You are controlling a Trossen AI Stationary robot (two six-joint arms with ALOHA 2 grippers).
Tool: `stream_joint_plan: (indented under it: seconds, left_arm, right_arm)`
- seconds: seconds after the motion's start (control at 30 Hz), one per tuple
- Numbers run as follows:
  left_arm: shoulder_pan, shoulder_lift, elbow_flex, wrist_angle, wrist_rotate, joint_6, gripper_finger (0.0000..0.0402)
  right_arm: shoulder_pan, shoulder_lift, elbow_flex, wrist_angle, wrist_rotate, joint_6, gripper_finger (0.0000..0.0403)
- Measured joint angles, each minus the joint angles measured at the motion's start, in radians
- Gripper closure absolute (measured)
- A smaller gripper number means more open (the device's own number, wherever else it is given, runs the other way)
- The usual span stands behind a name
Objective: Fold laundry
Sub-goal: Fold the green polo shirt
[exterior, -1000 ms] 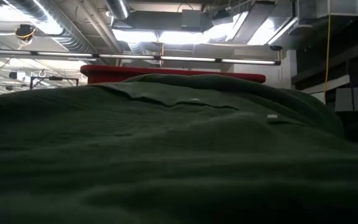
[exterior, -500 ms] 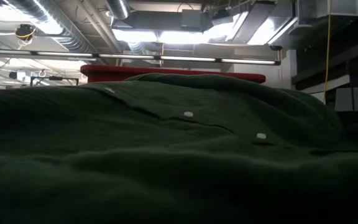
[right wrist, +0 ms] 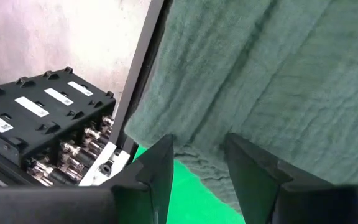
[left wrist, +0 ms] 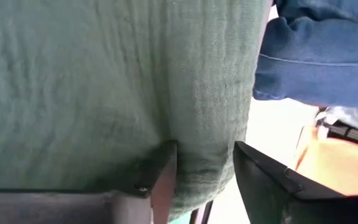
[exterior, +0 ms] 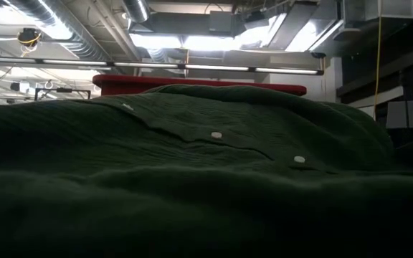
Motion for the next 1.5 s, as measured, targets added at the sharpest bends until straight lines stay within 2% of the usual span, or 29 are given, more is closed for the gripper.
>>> stream_joint_plan:
  seconds: [0.33,0.4,0.5,0.57,0.93,1.23,1.37,1.5]
  left_arm:
    - [0.005,0.000,0.000,-0.006,0.011,-0.032,0.0172]
    - [0.008,0.000,0.002,-0.006,0.055,-0.030,0.0169]
    - [0.019,0.000,0.002,-0.005,0.176,0.002,0.0169]
    - [0.019,-0.003,0.002,-0.005,0.199,0.001,0.0172]
    - [0.019,-0.098,0.002,-0.005,0.097,-0.005,0.0173]
    - [0.025,-0.118,0.002,0.015,0.094,-0.005,0.0178]
    - [0.049,-0.156,0.002,0.012,0.082,0.009,0.0178]
    - [0.094,-0.218,0.002,-0.006,0.043,0.085,0.0178]
  right_arm:
    - [-0.001,-0.002,0.001,-0.002,0.042,0.016,0.0255]
    - [-0.001,-0.002,0.001,-0.008,0.034,0.007,0.0255]
    - [-0.002,-0.002,0.001,-0.027,0.017,0.002,0.0255]
    - [-0.002,-0.003,0.001,-0.049,0.017,0.001,0.0255]
    - [0.000,-0.057,0.001,-0.087,0.005,-0.019,0.0255]
    - [-0.001,-0.082,0.001,-0.088,-0.031,-0.019,0.0255]
    - [-0.010,-0.146,0.001,-0.102,0.033,-0.028,0.0255]
    - [-0.053,-0.232,0.002,-0.152,0.167,-0.066,0.0255]
